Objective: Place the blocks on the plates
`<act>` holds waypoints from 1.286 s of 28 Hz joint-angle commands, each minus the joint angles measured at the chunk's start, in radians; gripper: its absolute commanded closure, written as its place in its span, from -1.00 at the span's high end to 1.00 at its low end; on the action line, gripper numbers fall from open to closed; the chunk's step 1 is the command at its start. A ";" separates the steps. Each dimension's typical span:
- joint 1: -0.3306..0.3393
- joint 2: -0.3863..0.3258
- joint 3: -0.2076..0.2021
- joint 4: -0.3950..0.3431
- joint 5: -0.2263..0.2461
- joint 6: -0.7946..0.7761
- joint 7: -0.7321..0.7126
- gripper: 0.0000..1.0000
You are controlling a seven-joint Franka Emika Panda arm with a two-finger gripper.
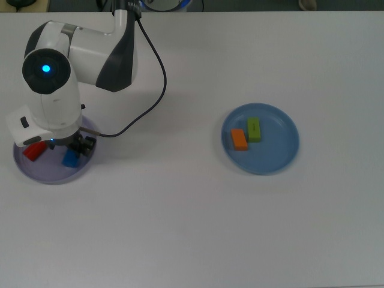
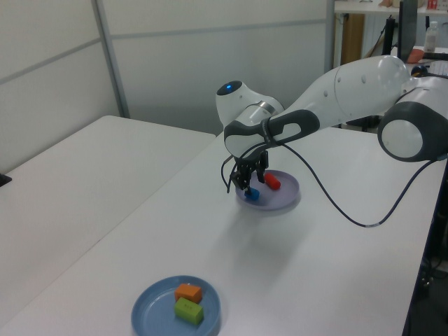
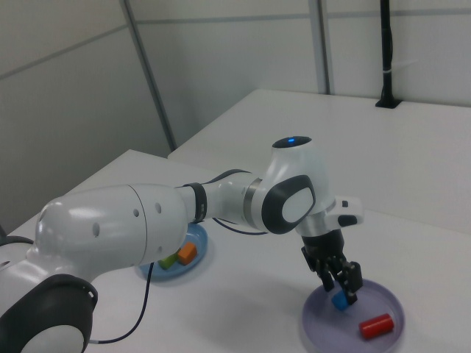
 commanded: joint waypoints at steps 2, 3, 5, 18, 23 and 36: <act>-0.003 -0.064 0.001 -0.021 0.046 0.013 -0.019 1.00; 0.002 -0.082 0.009 -0.023 0.051 0.010 -0.019 1.00; 0.010 -0.096 0.012 -0.023 0.055 0.002 -0.013 1.00; 0.051 -0.176 0.074 -0.021 0.084 -0.094 -0.019 1.00; 0.053 -0.190 0.134 -0.016 0.101 -0.104 -0.018 1.00; 0.105 -0.193 0.190 -0.016 0.107 -0.111 -0.022 1.00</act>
